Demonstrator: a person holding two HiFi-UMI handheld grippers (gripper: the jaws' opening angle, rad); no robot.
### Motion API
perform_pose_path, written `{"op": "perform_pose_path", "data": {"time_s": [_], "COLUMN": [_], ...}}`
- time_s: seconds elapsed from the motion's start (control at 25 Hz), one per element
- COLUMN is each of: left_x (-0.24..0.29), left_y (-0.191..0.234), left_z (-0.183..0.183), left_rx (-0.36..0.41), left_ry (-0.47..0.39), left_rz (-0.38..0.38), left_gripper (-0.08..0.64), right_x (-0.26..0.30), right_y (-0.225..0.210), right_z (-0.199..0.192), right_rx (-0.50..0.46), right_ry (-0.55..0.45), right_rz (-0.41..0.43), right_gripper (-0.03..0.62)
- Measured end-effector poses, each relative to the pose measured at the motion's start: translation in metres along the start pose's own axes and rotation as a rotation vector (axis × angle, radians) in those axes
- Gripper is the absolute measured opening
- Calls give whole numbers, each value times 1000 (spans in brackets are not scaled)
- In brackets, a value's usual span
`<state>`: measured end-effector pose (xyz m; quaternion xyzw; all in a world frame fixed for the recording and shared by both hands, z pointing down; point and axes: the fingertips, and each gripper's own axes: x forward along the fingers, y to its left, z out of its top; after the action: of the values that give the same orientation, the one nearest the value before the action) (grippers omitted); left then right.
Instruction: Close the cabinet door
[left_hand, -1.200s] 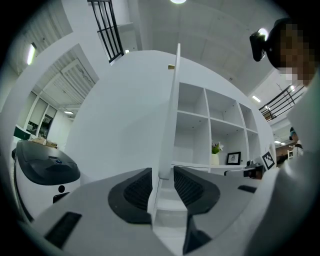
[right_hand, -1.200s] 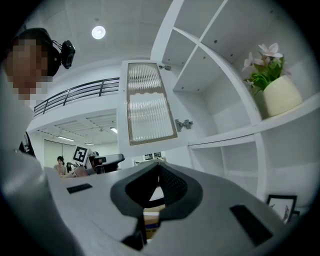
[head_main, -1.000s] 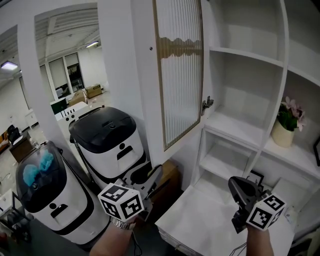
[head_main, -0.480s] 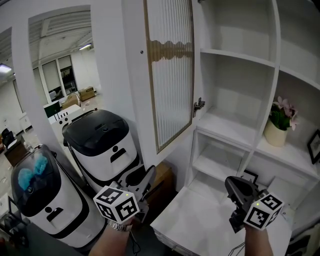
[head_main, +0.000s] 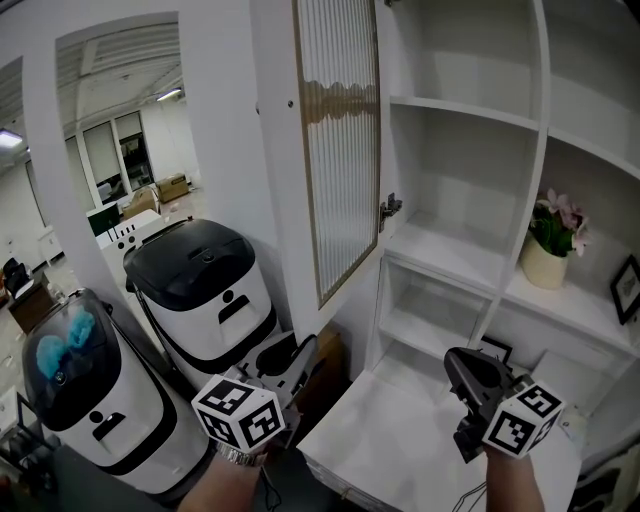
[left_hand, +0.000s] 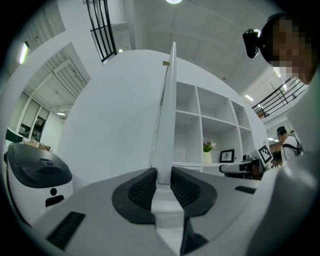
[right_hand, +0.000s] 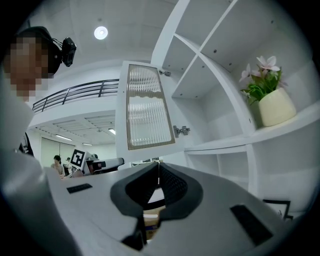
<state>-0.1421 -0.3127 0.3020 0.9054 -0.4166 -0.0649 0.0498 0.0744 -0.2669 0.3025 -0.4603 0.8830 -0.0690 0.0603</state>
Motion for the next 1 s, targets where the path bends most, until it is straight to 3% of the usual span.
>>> {"op": "perform_pose_path", "data": {"time_s": [0.72,0.84,1.0], "left_x": [12,14,19], "left_y": [-55,-64,-76], "left_z": [-10,-11,-13], "left_rx": [49,49,54], "left_ry": [32,36,41], "left_rz": [-109,-136,-167], "left_gripper": [114,120,130], "right_x": [1,7,13], "right_y": [14,23,35], "right_z": [14,16,19], "right_rx": [-41,-51,-62], "right_ry": [-8,-7,-9], "right_rz": [27,45,72], "right_gripper": [9,79,86]}}
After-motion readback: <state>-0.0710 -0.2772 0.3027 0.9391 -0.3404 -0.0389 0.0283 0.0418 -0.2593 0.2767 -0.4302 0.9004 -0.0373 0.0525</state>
